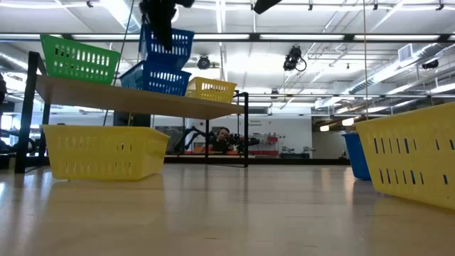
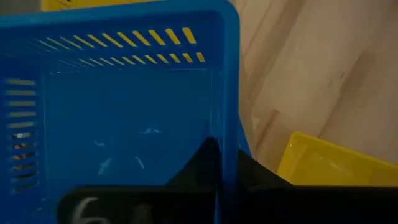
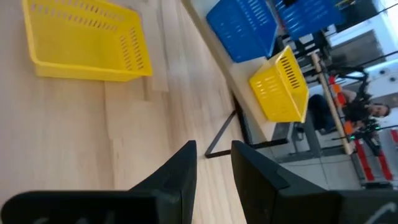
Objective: Stack baskets on shelf by color
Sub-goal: Stack the bottom blue basket on top of the blue basket on the shelf
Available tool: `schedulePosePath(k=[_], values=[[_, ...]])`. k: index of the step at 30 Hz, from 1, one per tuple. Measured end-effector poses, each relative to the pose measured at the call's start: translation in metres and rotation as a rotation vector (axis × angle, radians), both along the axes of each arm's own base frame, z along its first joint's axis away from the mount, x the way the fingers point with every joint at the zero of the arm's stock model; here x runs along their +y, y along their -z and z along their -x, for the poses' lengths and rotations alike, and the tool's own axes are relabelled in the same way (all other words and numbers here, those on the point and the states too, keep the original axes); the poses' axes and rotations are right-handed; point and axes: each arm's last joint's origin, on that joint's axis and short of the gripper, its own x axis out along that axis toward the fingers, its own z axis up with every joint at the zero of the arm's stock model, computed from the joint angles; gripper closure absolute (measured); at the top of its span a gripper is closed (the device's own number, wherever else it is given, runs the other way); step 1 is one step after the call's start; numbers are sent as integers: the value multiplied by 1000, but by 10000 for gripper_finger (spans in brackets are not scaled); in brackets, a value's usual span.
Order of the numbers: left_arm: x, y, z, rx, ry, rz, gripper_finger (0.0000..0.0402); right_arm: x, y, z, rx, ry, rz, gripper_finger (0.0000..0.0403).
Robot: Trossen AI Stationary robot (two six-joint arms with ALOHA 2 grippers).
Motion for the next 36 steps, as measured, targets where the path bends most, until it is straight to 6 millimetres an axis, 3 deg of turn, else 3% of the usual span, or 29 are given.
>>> schedulePosePath(k=[9, 17, 30, 36], values=[[0, 40, -1, 87, -86, 27, 395, -1, 0, -1, -2, -2, 22, 296], [1, 39, -7, -6, -134, 37, 387, 1, 0, 0, 1, -6, 20, 296], [-2, 39, -8, -25, -140, 98, 323, 1, 1, 1, 14, -9, 2, 296], [-3, 26, -7, -39, -137, 98, 301, 2, 1, 0, 11, -9, -2, 296]])
